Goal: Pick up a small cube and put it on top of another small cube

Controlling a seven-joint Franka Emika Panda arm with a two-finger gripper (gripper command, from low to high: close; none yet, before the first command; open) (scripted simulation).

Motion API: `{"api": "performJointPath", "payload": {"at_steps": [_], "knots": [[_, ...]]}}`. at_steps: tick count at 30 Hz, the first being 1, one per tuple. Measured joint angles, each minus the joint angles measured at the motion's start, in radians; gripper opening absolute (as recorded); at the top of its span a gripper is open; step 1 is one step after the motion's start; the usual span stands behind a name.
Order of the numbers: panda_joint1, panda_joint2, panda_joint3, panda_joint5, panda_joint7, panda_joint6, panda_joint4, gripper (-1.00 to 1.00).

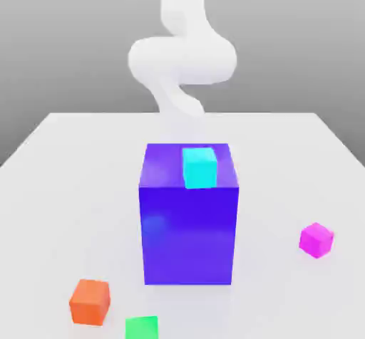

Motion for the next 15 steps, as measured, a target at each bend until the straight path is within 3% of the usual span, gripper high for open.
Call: {"api": "performJointPath", "payload": {"at_steps": [15], "knots": [[0.203, 0.546, 0.288, 0.000, 0.101, 0.325, -0.266, 0.00]]}}
